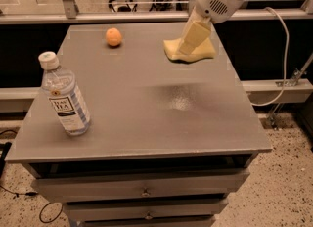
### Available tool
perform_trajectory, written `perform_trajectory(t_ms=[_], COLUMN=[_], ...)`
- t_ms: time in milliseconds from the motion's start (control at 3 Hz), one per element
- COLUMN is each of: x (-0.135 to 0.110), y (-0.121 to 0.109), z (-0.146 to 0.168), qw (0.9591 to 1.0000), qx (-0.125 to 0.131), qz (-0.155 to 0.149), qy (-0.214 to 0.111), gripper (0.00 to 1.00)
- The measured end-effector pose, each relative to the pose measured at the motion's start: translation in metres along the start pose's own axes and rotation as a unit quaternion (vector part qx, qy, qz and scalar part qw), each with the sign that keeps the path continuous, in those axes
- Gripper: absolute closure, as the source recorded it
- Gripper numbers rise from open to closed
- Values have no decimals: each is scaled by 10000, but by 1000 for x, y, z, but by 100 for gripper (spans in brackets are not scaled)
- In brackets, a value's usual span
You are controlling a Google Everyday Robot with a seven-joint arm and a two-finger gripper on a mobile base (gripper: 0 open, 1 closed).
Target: Move sponge near orange
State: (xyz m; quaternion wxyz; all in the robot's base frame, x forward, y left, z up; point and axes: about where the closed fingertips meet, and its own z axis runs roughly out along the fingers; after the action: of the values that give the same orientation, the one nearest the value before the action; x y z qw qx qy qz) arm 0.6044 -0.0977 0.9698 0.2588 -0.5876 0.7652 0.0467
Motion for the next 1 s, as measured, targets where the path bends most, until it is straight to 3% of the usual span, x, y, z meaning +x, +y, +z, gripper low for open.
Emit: perform_trajectory(t_ms=[333,667,1000], x=[3,-18,-66], y=[4,-6,-81], z=[5,32,62], qw=[10000,9992,9911], qx=[-70,-75,571], qz=[46,-114,-650], qy=[-2,-370,-1012], gripper=[100,100,100])
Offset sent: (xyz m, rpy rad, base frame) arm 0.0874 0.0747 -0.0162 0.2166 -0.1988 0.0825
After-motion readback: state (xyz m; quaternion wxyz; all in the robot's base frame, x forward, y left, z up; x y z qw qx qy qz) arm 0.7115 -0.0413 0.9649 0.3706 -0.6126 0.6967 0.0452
